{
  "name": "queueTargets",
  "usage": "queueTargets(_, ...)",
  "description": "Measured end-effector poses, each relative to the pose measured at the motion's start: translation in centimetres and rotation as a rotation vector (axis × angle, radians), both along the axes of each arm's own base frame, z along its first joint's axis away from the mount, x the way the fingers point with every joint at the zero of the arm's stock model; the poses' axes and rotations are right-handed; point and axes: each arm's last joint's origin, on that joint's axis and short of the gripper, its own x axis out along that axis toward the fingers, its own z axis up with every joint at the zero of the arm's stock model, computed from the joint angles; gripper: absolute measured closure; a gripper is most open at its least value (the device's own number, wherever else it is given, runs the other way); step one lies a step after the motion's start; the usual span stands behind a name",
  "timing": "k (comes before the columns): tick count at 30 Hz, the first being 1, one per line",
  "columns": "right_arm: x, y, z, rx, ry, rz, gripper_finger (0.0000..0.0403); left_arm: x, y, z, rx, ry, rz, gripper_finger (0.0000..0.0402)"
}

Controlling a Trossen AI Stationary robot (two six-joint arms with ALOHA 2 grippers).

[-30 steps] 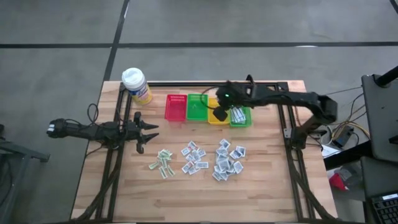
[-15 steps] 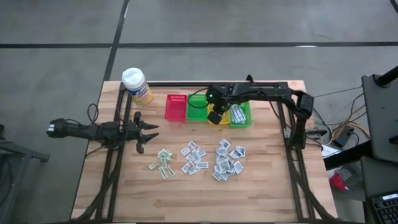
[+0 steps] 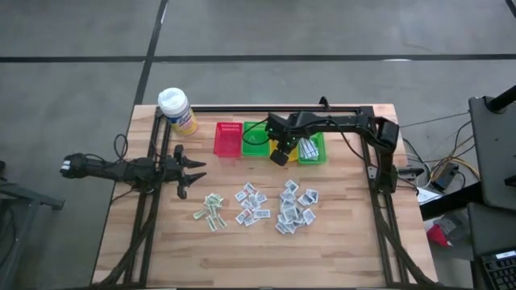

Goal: Pick & Place First Aid Supplies
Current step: Put the blue alcohol pad into the yellow bin

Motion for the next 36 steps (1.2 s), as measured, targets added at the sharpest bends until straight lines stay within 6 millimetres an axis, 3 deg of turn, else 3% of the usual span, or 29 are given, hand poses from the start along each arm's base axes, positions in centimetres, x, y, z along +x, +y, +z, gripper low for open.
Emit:
queueTargets(11,0.0,-0.1,-0.2,-0.002,0.009,0.028,0.0385,0.0,0.0,0.0,-0.002,0.001,0.0,0.0243)
queueTargets(20,-0.1,-0.2,-0.1,-0.003,0.011,0.052,0.0292,0.0,0.0,0.0,-0.002,0.001,0.0,0.0243)
queueTargets(25,-0.4,0.1,1.6,0.032,0.052,0.068,0.026,0.0,0.0,0.0,-0.002,0.001,0.0,0.0243)
queueTargets(29,-1.6,1.5,3.5,0.124,0.119,0.069,0.025,0.0,0.0,0.0,-0.002,0.002,0.0,0.0243)
queueTargets(36,-3.8,6.2,7.0,0.141,0.174,0.135,0.0246,0.1,0.0,-0.1,0.0,0.011,0.0,0.0243)
